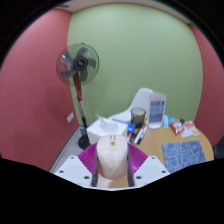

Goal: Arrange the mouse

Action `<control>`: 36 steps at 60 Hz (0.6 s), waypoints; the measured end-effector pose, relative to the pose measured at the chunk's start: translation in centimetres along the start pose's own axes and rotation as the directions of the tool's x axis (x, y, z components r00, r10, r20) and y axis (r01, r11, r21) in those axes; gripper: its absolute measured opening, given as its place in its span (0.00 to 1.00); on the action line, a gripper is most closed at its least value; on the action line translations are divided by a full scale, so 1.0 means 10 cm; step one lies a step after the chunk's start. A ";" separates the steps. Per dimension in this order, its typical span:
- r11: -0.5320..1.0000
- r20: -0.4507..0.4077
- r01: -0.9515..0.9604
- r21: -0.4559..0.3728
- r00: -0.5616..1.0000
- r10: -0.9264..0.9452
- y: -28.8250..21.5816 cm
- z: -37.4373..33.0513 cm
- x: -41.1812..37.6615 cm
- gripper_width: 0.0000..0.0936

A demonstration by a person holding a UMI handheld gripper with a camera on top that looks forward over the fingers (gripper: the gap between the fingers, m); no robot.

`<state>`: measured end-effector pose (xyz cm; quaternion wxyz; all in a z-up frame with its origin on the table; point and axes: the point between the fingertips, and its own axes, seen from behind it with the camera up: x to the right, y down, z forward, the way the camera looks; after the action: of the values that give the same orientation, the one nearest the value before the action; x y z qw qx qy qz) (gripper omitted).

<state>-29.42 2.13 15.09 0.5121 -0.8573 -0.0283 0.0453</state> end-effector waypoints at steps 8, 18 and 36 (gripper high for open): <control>0.984 0.013 0.005 0.178 1.000 -0.008 -1.01 -0.49 0.39 0.42; 0.970 -0.068 -0.024 0.243 0.997 0.042 -1.33 -0.63 1.62 0.42; 0.996 -0.155 -0.054 -0.076 0.987 0.041 0.53 0.20 3.45 0.42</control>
<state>4.68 4.68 7.82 0.4767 -0.8785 0.0299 -0.0098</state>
